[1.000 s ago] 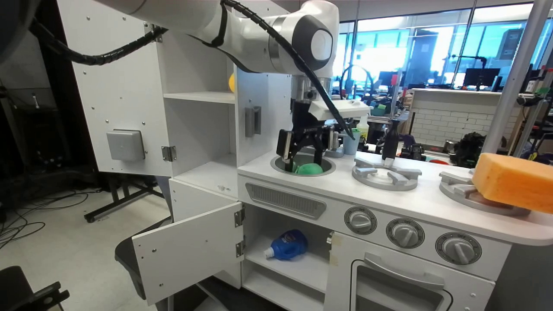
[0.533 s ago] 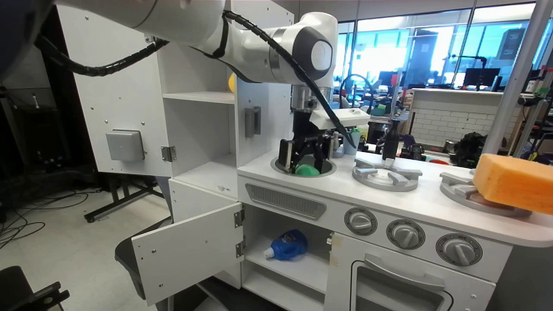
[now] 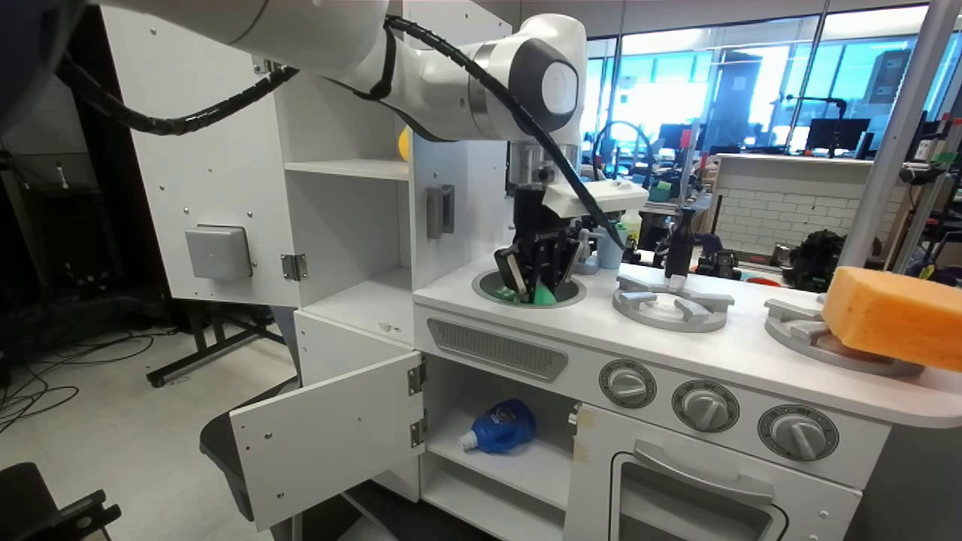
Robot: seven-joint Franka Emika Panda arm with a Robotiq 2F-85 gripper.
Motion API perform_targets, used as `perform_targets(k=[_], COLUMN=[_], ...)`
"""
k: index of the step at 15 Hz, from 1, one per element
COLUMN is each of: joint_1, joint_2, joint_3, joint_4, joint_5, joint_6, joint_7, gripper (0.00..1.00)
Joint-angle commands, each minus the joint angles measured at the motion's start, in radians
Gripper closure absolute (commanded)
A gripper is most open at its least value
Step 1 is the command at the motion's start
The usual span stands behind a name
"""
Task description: Put the green objects into the cupboard then close the cupboard.
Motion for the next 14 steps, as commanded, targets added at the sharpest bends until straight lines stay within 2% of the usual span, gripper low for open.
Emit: perform_targets(k=[1,3,4,5,6,10,14], joint_1=[0.022,0.031,0.043,0.049,0.051,0.072,0.098], joint_2=[-0.042,-0.078,-0.051,-0.066,-0.139,-0.203,-0.243], joint_3=[-0.030,-0.050,-0.075,-0.085,-0.096,-0.110,-0.100], joint_4=[0.016,0.011,0.103,0.112,0.017,0.026,0.028], joint_5=[-0.039,-0.072,-0.073,-0.081,-0.087,-0.088,-0.083], joint_6=[-0.045,-0.073,-0.157,-0.196,-0.194,-0.282,-0.283], joint_7=[-0.001,0.001,-0.016,-0.019,-0.023,-0.074,-0.121], gripper=[0.92,0.96,0.97,0.94,0.94,0.94,0.94])
